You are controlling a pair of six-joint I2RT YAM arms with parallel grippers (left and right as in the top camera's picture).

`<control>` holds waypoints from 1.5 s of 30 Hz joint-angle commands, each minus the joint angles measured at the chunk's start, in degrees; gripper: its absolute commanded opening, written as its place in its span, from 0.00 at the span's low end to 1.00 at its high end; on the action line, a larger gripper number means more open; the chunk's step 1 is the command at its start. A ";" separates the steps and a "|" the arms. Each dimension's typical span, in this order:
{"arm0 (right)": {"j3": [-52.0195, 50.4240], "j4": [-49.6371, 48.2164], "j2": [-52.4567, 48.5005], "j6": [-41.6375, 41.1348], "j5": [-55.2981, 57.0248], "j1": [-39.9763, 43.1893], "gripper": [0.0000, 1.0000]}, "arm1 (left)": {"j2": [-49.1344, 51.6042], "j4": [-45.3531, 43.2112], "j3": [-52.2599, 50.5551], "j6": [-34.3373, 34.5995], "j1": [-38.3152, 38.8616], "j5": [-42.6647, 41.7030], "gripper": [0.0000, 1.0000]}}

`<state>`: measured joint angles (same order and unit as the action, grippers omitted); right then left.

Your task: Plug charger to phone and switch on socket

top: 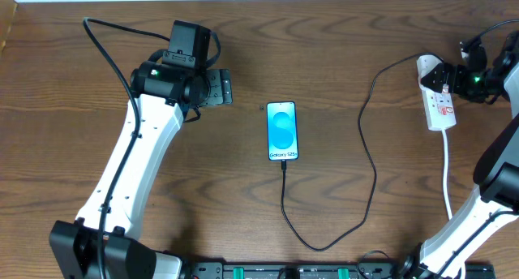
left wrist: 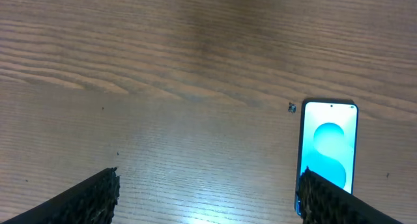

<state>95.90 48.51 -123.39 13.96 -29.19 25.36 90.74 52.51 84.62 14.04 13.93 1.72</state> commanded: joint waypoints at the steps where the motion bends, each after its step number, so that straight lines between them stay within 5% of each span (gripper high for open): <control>1: 0.81 -0.11 -0.50 0.90 -1.20 -0.35 0.99 | -0.50 0.17 0.02 -0.72 0.07 0.90 0.87; 45: -2.93 -2.49 -0.50 -0.04 -1.38 -2.01 0.99 | -0.50 0.17 0.02 -0.72 0.07 0.90 0.87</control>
<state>93.80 45.78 -123.39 13.93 -29.08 23.75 90.74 52.51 84.62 14.04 13.93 1.72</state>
